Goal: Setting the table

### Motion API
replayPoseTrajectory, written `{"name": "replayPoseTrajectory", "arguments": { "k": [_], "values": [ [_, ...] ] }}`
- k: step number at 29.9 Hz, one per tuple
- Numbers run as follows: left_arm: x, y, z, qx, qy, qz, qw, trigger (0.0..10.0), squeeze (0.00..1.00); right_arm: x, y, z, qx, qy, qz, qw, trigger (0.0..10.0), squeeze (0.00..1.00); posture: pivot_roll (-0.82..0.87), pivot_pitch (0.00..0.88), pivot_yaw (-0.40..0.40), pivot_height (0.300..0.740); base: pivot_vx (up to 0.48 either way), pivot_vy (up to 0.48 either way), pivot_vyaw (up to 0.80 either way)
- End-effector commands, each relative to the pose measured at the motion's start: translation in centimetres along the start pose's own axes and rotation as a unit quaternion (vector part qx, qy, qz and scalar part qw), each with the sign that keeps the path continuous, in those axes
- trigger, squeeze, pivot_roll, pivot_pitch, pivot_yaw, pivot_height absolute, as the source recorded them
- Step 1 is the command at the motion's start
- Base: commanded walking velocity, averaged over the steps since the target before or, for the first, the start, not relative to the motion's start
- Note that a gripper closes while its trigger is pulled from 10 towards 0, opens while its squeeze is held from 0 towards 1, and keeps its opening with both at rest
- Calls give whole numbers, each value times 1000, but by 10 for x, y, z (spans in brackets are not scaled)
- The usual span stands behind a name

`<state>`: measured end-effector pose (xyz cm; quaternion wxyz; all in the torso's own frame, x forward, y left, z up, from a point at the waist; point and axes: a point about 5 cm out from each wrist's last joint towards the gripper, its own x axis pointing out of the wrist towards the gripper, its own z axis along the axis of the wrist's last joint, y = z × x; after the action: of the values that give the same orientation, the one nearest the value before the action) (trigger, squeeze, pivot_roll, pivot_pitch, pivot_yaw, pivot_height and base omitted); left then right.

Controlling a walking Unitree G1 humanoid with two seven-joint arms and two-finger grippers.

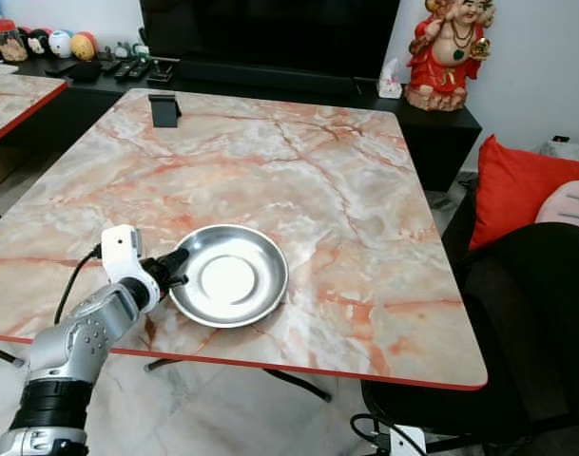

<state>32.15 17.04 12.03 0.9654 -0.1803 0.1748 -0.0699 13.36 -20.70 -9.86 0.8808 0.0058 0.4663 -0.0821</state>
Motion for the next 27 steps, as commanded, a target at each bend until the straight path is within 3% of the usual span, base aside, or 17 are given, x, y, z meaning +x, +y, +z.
{"name": "replayPoseTrajectory", "arguments": {
  "k": [1, 12, 13, 14, 15, 16, 17, 20, 21, 26, 27],
  "values": [
    [-2, -1, -3, 9, 14, 0, 1000, 10000, 0, 0, -2, 0, -4, 3, -2, 1000, 10000, 0, 100, 0, -93, 731, 0, 0, 0],
    [-2, -7, -6, 12, 24, -8, 1000, 10000, 0, 0, -3, -1, -3, 4, -3, 1000, 10000, 0, 96, 0, -93, 731, 0, 0, 0],
    [-2, -7, -7, 14, 26, -7, 1000, 10000, 31, 0, -3, -1, -4, 4, -4, 1000, 10000, 0, 98, 0, -94, 731, 0, 0, 0],
    [-2, -7, -7, 17, 27, -7, 999, 10000, 149, 0, -3, -1, -4, 4, -4, 1000, 10000, 0, 98, 0, -94, 731, 0, 0, 0],
    [-2, -7, -7, 17, 27, -7, 999, 10000, 149, 0, -3, -1, -4, 4, -4, 1000, 10000, 0, 98, 0, -94, 731, 0, 0, 0],
    [-2, -7, -8, 18, 28, -6, 999, 10000, 212, 0, -3, -1, -4, 3, -3, 1000, 10000, 0, 98, 0, -94, 731, 0, 0, 0],
    [-2, -7, -8, 20, 28, -5, 999, 10000, 349, 0, -3, 0, -4, 3, -3, 1000, 10000, 0, 100, 0, -96, 731, 0, 0, 0],
    [-1, -7, -8, 22, 27, -4, 999, 10000, 420, 0, -3, 0, -5, 3, -3, 1000, 10000, 0, 100, 0, -97, 731, 0, 0, 0],
    [-1, -7, -8, 23, 27, -3, 999, 10000, 510, 0, -3, 0, -4, 3, -3, 1000, 10000, 0, 100, 0, -97, 731, 0, 0, 0],
    [1, -8, -7, 34, 24, -1, 999, 10000, 529, 0, -3, 0, -4, 3, -4, 1000, 10000, 0, 94, 0, -95, 731, 0, 0, 0],
    [1, -8, -7, 35, 24, -2, 999, 10000, 686, 0, -3, 0, -4, 3, -4, 1000, 10000, 0, 94, 0, -95, 731, 0, 0, 0]
  ]
}}
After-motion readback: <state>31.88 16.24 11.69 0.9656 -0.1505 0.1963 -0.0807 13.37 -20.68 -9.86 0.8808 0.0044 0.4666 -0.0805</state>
